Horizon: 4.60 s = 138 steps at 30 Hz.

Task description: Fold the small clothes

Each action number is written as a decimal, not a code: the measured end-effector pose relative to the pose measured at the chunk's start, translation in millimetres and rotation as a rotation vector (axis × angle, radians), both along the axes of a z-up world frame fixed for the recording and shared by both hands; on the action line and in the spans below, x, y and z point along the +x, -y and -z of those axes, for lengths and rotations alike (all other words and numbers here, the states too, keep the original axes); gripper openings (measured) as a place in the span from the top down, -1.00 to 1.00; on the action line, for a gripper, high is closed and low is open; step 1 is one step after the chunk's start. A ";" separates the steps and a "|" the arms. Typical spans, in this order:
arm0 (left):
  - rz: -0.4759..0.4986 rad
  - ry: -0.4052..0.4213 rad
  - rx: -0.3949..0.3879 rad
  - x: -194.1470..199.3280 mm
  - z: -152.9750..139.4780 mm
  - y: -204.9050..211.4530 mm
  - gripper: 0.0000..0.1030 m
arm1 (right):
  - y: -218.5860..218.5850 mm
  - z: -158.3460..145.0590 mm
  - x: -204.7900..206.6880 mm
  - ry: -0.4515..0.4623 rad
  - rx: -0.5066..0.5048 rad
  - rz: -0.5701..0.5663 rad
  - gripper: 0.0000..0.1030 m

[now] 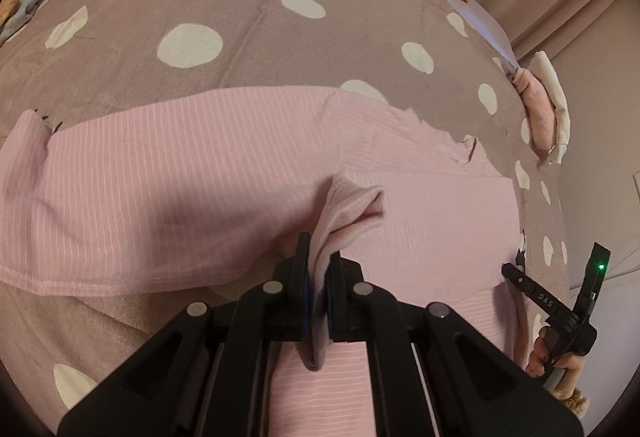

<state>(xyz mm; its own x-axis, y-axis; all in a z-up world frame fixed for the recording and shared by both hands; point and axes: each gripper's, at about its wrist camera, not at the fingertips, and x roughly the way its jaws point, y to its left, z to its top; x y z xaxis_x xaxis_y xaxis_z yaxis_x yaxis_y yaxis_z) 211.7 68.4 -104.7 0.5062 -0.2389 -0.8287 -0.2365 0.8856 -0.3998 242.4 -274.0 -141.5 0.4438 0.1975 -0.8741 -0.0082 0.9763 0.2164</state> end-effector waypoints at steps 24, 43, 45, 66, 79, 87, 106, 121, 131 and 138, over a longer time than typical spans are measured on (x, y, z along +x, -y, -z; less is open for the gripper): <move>-0.023 -0.084 0.027 -2.9 33.1 -9.2 0.65 | -2.2 1.8 0.6 0.003 -0.012 0.000 0.23; -0.113 -0.084 0.002 -16.8 32.7 -10.3 0.33 | -9.0 4.0 -3.1 0.026 -0.085 -0.001 0.23; -0.136 -0.086 0.024 -24.6 30.8 -8.0 0.17 | -11.0 3.0 -4.5 0.029 -0.103 -0.001 0.23; -0.304 0.227 0.088 -141.4 -79.5 -31.1 -0.84 | -16.4 -122.5 -103.1 0.400 0.071 -0.053 -0.85; -0.506 0.176 0.066 -172.0 -53.1 -102.4 -0.93 | -17.8 -130.8 -146.5 0.464 0.021 0.021 -0.86; -0.614 0.118 0.053 -175.7 -27.3 -142.4 -0.90 | -8.4 -115.6 -154.2 0.378 0.025 0.073 -0.86; -0.709 0.078 -0.148 -174.4 20.9 -194.1 -0.13 | -3.7 -102.1 -161.2 0.310 0.020 0.121 -0.86; -0.811 0.161 -0.312 -163.3 55.0 -229.2 0.86 | -6.2 -99.2 -160.7 0.298 0.023 0.116 -0.86; -0.805 0.208 -0.250 -163.7 17.7 -219.4 0.91 | -8.9 -102.5 -163.5 0.310 0.049 0.100 -0.86; -0.748 0.309 -0.183 -161.5 -34.3 -204.5 0.91 | -2.6 -104.0 -166.9 0.320 0.068 0.118 -0.86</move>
<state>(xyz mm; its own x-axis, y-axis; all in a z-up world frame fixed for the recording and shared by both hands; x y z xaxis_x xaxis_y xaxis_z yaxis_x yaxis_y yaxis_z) 50.2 272.9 -70.3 0.7833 0.1340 -0.6071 -0.5934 0.4524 -0.6658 75.5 -271.4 -37.5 0.7167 0.1813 -0.6734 0.0256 0.9581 0.2852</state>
